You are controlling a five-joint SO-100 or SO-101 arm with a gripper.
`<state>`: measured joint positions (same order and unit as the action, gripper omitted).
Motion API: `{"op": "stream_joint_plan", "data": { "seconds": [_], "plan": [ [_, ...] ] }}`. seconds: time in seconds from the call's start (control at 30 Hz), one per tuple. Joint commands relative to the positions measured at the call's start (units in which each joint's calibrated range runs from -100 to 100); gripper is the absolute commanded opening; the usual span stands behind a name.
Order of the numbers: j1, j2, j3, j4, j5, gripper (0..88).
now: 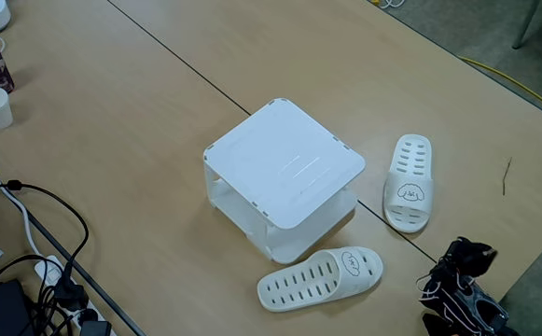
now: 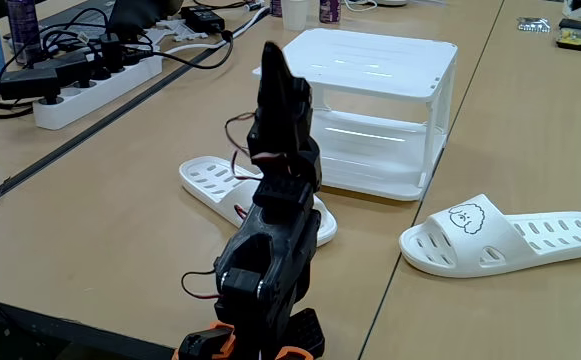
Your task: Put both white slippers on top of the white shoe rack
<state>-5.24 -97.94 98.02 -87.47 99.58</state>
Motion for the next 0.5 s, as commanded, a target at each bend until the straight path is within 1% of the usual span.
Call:
{"op": "stream_joint_plan", "data": {
  "seconds": [0.0,0.1,0.2,0.27,0.4,0.47],
  "plan": [
    [1.3,1.64,-9.57,17.15,0.42,0.7],
    [3.68,1.81,-19.94,35.35,0.42,0.7],
    [4.34,2.9,-27.16,47.95,0.42,0.7],
    [4.34,6.52,-31.94,53.21,0.42,0.7],
    [4.59,19.31,-44.48,59.34,0.42,0.7],
    [6.97,27.22,-51.88,63.48,0.42,0.7]
  ]
}}
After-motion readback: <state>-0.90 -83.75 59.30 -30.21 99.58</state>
